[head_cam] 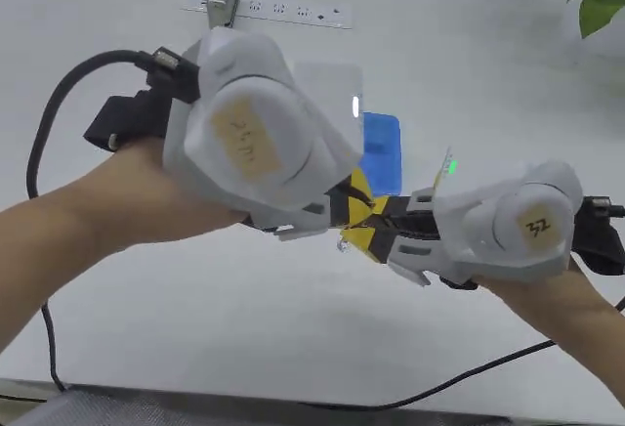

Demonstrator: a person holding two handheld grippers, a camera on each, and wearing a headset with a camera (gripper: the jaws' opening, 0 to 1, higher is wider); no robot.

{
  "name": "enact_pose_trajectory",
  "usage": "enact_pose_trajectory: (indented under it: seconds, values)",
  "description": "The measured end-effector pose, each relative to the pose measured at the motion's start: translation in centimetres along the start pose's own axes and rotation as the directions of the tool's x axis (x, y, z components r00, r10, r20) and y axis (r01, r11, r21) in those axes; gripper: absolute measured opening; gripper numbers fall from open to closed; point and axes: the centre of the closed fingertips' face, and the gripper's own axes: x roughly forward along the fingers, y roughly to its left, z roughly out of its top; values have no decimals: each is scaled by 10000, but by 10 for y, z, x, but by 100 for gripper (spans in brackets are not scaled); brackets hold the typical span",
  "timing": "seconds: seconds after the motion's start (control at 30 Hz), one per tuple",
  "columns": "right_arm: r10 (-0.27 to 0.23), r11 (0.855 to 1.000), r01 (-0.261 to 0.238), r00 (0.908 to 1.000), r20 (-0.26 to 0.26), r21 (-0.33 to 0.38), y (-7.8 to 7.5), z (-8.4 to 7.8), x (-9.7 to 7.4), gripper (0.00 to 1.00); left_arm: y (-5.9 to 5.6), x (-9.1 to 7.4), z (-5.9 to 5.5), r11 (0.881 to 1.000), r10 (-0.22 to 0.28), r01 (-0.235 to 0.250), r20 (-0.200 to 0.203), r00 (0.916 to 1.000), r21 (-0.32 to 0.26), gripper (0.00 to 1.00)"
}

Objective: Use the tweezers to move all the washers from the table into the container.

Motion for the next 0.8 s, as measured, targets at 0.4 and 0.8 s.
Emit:
enact_pose_trajectory:
  seconds: [0.4, 0.8]
  values:
    - [-835, 9960, 841, 9963, 208, -306, -39, 20, -5, 3, 34, -5, 15, 9952, 907, -910, 97, 9958, 366, 0]
    - [-1404, 9901, 1404, 9901, -47, 85, -76, 8, 14, 3, 67, 22, 2, 9890, 1443, -1444, -35, 9895, -311, 0]
